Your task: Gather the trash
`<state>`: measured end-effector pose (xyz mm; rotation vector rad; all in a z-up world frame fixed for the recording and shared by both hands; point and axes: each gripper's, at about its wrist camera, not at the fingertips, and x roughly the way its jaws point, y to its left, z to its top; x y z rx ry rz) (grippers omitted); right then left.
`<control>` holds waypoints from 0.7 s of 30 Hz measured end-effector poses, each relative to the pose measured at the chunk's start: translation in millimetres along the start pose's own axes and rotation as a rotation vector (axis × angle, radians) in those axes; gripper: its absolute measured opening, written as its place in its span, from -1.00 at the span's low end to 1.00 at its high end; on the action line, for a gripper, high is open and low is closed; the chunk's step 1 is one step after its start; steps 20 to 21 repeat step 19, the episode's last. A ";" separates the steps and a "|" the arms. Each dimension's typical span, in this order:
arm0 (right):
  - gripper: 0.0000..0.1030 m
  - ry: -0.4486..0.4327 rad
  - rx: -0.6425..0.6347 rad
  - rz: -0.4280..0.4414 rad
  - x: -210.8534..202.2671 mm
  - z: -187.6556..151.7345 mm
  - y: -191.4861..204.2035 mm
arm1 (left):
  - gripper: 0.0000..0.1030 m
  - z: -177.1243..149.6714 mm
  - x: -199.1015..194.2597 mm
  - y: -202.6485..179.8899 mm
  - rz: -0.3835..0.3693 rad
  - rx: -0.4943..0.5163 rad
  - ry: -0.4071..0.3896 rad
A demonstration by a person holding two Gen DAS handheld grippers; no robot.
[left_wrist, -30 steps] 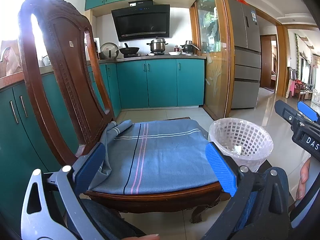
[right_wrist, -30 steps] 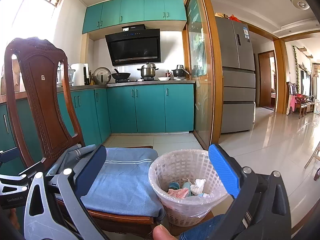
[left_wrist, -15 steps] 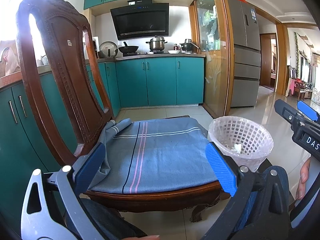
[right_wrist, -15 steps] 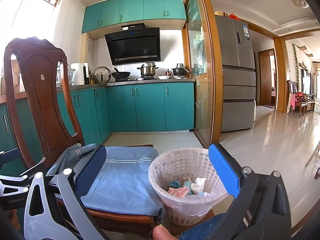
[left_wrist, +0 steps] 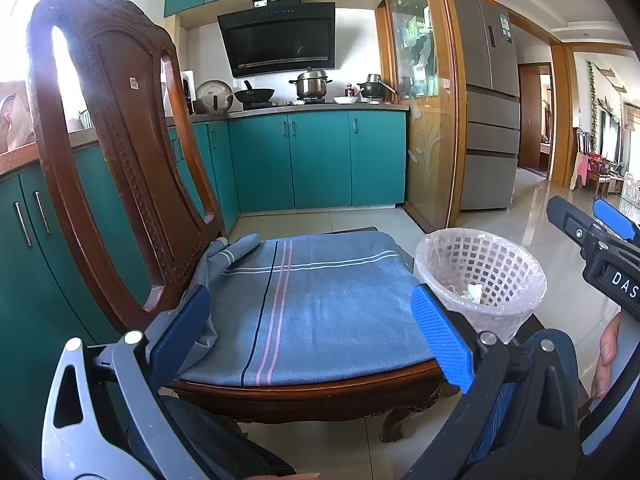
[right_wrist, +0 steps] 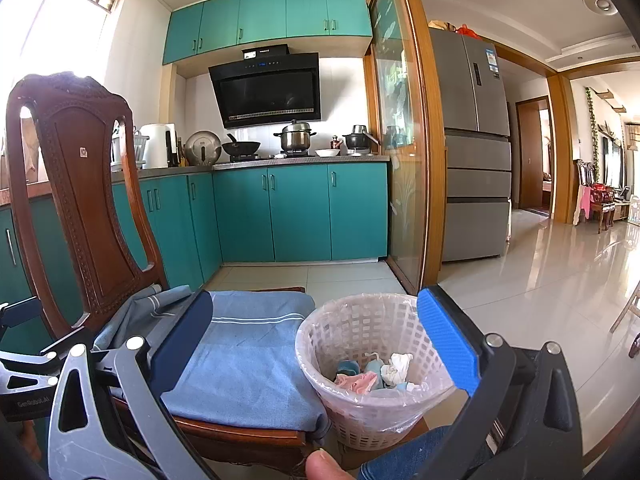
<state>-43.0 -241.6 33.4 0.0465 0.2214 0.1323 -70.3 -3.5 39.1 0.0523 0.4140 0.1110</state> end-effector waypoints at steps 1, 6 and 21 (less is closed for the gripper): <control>0.94 0.000 0.000 0.000 0.0 0.1 0.0 | 0.94 0.0 0.2 -0.1 0.000 0.000 0.001; 0.94 0.005 0.000 0.002 2.7 -1.6 -0.2 | 0.94 -0.5 0.7 0.0 -0.003 0.000 0.002; 0.94 0.060 -0.045 0.163 2.9 1.8 20.8 | 0.94 -39.3 111.0 1.7 0.178 0.161 0.367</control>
